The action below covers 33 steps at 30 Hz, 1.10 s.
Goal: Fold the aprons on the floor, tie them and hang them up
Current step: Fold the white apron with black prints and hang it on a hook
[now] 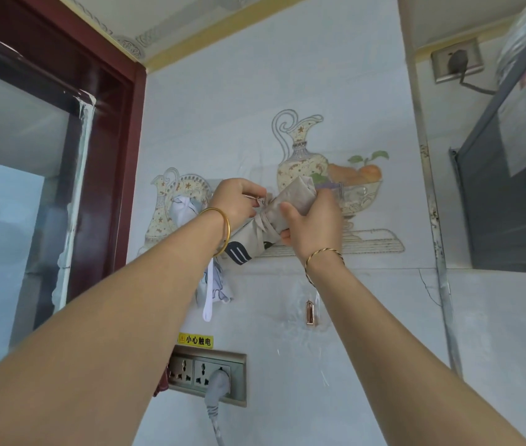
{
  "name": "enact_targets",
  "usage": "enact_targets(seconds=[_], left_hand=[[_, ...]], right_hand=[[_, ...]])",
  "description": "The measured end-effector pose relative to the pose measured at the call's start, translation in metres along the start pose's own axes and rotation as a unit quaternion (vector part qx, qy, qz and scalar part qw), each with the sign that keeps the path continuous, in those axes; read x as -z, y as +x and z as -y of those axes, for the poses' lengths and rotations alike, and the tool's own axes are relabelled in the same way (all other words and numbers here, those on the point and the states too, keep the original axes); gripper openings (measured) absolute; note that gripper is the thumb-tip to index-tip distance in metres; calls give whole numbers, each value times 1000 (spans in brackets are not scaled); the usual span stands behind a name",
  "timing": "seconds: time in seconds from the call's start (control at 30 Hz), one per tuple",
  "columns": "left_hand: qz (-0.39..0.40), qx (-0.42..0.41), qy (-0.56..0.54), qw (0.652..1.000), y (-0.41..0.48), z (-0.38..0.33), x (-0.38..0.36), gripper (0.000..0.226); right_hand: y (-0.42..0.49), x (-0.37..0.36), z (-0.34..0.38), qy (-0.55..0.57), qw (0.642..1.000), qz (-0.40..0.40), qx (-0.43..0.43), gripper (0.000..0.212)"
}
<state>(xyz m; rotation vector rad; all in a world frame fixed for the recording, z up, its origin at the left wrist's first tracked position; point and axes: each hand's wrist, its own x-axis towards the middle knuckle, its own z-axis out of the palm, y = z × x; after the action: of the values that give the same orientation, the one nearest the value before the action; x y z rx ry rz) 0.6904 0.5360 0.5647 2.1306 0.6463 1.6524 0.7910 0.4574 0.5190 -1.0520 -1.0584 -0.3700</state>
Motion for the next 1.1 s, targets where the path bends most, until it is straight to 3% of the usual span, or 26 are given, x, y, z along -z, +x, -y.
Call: enact_targets(seconds=[0.27, 0.47, 0.6, 0.73, 0.93, 1.1], left_hand=[[13, 24, -24, 999, -7, 9, -11, 33], [8, 21, 19, 1000, -18, 17, -7, 45], [-30, 15, 30, 999, -33, 20, 2, 44], [-55, 3, 2, 998, -63, 19, 9, 37], [-54, 62, -7, 997, -148, 37, 45, 34], [-54, 184, 44, 980, -268, 84, 97, 32]], right_hand=[[-13, 4, -11, -24, 999, 11, -26, 40], [-29, 4, -16, -17, 998, 21, -50, 41], [-46, 16, -14, -98, 995, 4, -10, 50], [-83, 19, -2, -76, 994, -45, 58, 45], [-167, -10, 6, -110, 985, 126, 51, 29], [-281, -52, 6, -148, 932, 325, 57, 24]])
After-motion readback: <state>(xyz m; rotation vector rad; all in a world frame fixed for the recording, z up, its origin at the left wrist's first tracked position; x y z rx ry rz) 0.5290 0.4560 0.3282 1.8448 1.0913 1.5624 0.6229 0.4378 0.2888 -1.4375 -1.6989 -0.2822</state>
